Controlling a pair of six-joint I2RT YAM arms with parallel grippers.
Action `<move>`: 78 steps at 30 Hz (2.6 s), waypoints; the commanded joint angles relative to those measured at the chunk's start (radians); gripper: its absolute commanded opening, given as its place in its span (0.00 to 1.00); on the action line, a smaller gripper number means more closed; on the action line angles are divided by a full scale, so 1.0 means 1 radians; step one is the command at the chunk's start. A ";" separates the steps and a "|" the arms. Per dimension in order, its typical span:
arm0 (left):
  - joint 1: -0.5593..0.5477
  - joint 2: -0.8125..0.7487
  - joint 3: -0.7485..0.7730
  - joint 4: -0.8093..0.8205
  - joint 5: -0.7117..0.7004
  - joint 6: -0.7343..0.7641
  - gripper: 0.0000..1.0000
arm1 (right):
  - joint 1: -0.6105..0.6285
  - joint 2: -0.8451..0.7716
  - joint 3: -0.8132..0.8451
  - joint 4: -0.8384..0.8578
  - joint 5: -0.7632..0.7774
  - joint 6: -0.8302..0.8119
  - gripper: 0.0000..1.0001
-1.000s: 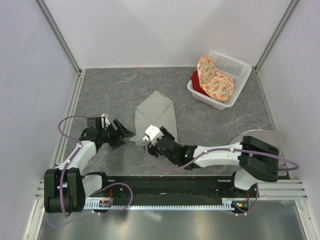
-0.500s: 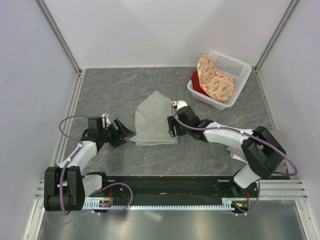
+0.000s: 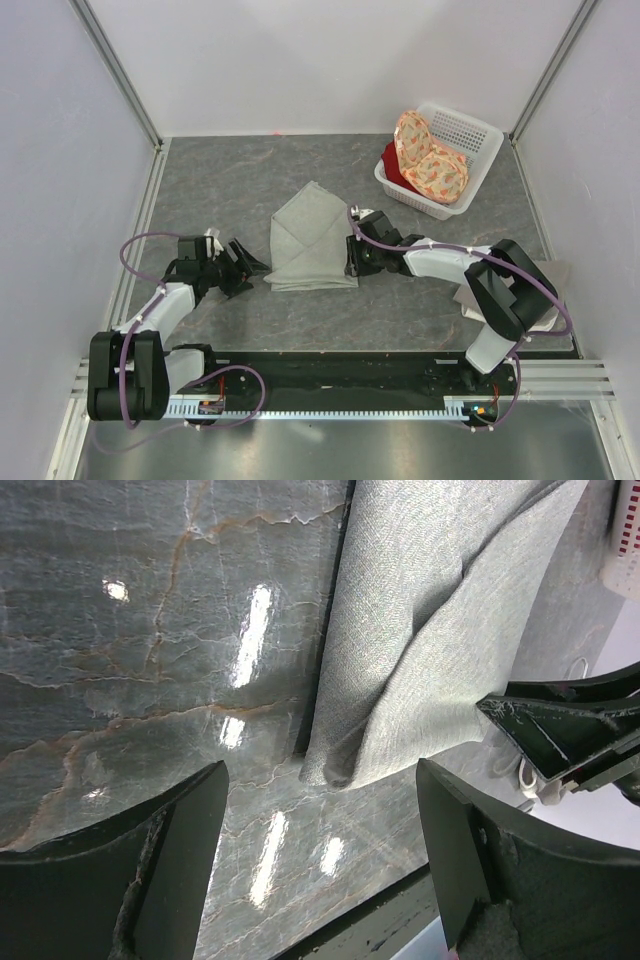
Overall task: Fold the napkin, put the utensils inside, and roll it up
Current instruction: Roll the napkin with the utensil
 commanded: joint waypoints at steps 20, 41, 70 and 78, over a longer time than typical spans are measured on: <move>-0.146 0.111 -0.060 0.179 -0.071 -0.092 0.58 | -0.063 0.019 -0.078 0.053 -0.136 0.036 0.27; -0.187 0.151 0.047 0.113 0.002 -0.094 0.02 | -0.007 -0.166 -0.088 0.082 0.003 -0.126 0.54; -0.052 0.160 0.207 -0.107 0.188 0.033 0.02 | 0.632 0.304 0.193 0.482 0.840 -0.610 0.88; -0.019 0.157 0.208 -0.120 0.192 0.047 0.02 | 0.601 0.306 0.081 0.507 0.909 -0.592 0.64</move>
